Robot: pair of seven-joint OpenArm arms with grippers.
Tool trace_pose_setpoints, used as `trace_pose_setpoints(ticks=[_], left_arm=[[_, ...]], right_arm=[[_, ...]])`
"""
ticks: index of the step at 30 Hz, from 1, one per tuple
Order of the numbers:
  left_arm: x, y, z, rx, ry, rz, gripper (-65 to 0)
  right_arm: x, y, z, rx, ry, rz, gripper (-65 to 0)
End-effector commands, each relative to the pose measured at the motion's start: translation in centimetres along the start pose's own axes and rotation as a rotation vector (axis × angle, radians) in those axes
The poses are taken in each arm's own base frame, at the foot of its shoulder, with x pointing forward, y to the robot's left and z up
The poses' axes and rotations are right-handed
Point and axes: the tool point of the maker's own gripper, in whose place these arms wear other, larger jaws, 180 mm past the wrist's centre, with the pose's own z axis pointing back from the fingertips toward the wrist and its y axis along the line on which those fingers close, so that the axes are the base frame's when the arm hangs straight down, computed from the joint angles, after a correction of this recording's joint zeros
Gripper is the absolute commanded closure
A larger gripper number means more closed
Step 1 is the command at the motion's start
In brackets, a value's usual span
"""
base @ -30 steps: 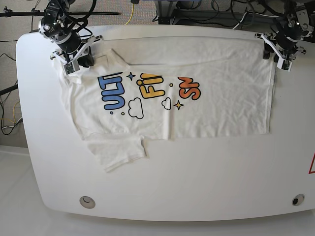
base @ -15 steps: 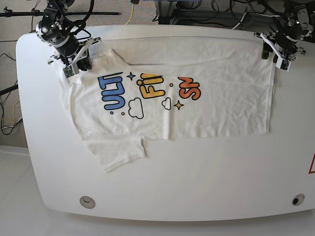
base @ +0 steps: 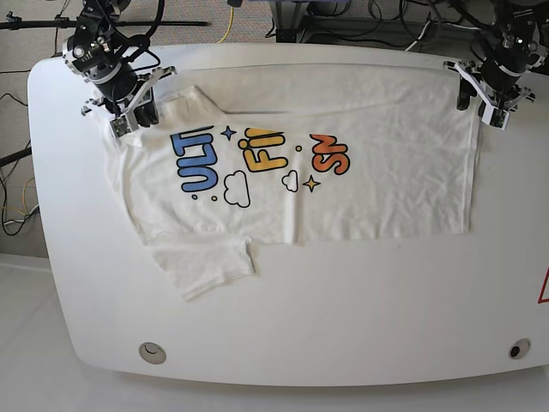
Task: Fold the T-shirt properly
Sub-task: 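Open both grippers and release the shoulder edge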
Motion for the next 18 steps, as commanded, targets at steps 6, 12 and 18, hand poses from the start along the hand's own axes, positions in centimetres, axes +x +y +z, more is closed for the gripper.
trace_pose_setpoints(ticks=[6, 12, 18], left_arm=[[1.4, 1.0, -0.1, 0.02, -0.018, -0.007, -44.2], [3.1, 1.6, -0.7, 0.032, -0.054, -0.018, -45.3], [4.1, 1.9, -1.0, 0.035, -0.077, -0.018, -41.3]], right_arm=[[-0.1, -0.3, 0.6, -0.004, -0.025, -0.02, -17.5], [0.0, -0.1, 0.3, 0.005, -0.033, -0.024, -16.4], [0.2, -0.1, 0.2, 0.008, -0.028, -0.023, -15.1]])
